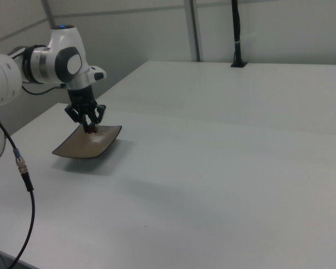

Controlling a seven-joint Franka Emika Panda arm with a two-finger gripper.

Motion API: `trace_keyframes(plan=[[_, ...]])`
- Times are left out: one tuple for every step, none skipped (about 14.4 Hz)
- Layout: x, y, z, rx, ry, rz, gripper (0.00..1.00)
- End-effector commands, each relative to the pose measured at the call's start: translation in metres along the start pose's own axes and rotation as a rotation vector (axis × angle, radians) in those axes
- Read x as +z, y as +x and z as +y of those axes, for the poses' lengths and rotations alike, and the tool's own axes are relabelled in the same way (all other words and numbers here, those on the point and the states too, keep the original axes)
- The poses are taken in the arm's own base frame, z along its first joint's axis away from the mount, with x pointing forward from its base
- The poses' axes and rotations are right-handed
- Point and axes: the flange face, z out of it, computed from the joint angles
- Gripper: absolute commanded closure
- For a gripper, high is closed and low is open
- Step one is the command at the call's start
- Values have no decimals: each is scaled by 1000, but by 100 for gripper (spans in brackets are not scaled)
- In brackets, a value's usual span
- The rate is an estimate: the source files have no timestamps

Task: Strawberries on a ceramic plate
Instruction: 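Carry the strawberry over the brown plate and lower it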

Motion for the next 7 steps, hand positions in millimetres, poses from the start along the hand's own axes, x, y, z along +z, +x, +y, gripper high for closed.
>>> trace_keyframes(plan=[[32, 32, -26, 78, 27, 58, 100], [42, 37, -26, 92, 31, 74, 100], [54, 41, -26, 111, 34, 82, 100], [64, 45, -29, 139, 40, 92, 100], [72, 48, -38, 159, 44, 105, 100], [86, 52, -44, 175, 49, 114, 100], [96, 56, -50, 182, 52, 129, 100]])
